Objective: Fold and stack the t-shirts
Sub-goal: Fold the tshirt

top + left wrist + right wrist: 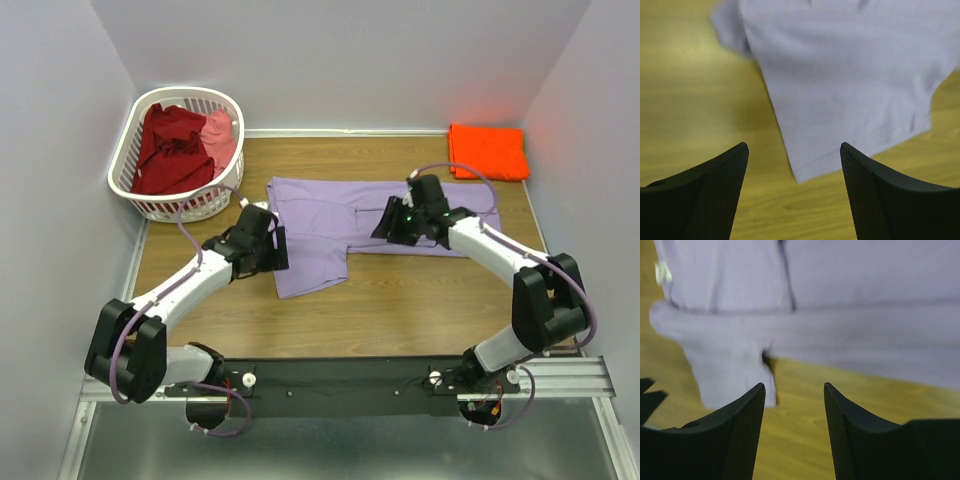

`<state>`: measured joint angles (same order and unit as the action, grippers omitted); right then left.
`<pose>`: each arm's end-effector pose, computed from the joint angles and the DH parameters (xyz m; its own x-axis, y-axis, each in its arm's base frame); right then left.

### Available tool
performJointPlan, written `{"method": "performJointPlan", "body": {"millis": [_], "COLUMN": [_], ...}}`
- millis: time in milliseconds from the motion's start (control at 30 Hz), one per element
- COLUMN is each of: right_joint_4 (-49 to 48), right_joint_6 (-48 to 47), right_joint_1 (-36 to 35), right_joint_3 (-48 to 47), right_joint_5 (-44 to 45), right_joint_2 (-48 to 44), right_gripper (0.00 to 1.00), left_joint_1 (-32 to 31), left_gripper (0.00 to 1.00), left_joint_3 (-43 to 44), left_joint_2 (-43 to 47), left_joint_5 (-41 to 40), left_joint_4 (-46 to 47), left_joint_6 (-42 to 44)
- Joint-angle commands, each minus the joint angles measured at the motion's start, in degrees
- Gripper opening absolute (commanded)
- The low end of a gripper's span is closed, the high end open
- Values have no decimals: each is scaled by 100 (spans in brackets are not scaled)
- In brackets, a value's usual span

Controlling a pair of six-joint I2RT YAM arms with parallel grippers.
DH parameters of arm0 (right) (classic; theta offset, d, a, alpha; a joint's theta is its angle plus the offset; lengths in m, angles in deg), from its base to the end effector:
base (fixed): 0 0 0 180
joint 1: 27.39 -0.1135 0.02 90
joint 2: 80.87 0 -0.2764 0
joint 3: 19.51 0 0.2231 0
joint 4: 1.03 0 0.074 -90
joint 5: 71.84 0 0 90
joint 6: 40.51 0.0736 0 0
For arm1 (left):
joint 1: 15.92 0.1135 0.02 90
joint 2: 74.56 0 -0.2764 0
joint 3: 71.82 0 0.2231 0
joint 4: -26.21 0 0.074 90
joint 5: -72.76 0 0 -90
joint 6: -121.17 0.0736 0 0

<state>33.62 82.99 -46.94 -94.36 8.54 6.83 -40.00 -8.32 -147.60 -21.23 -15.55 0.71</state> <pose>0.3026 0.1205 0.2320 -0.8202 0.2862 -0.4954 0.0196 0.8794 0.4756 0.2318 -0.0980 0.2259 -0.8004 -0.1962 -0.5665 -0.0446 0.9618 -0.2701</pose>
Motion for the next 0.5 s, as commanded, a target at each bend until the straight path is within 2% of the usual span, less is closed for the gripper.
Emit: {"method": "performJointPlan", "body": {"millis": [0, 167, 367, 467], "right_joint_4": [-769, -1122, -1404, -1457], "right_joint_6": [745, 1010, 1141, 1177], "right_joint_1": [-618, -1050, -1410, -1534], "right_joint_3": [466, 773, 774, 748], "right_joint_5": [-356, -417, -470, -478], "right_joint_2": [89, 536, 1003, 1187], "right_gripper": [57, 55, 54, 50], "left_joint_1": [-325, -475, -572, -598], "left_gripper": [81, 71, 59, 56], "left_joint_3": [-561, -940, -896, -931], "left_joint_2": [140, 71, -386, -527], "left_joint_5": [38, 48, 144, 196], "left_joint_4": [-171, -127, -83, -22], "left_joint_6": [-575, -707, -646, -654]}}
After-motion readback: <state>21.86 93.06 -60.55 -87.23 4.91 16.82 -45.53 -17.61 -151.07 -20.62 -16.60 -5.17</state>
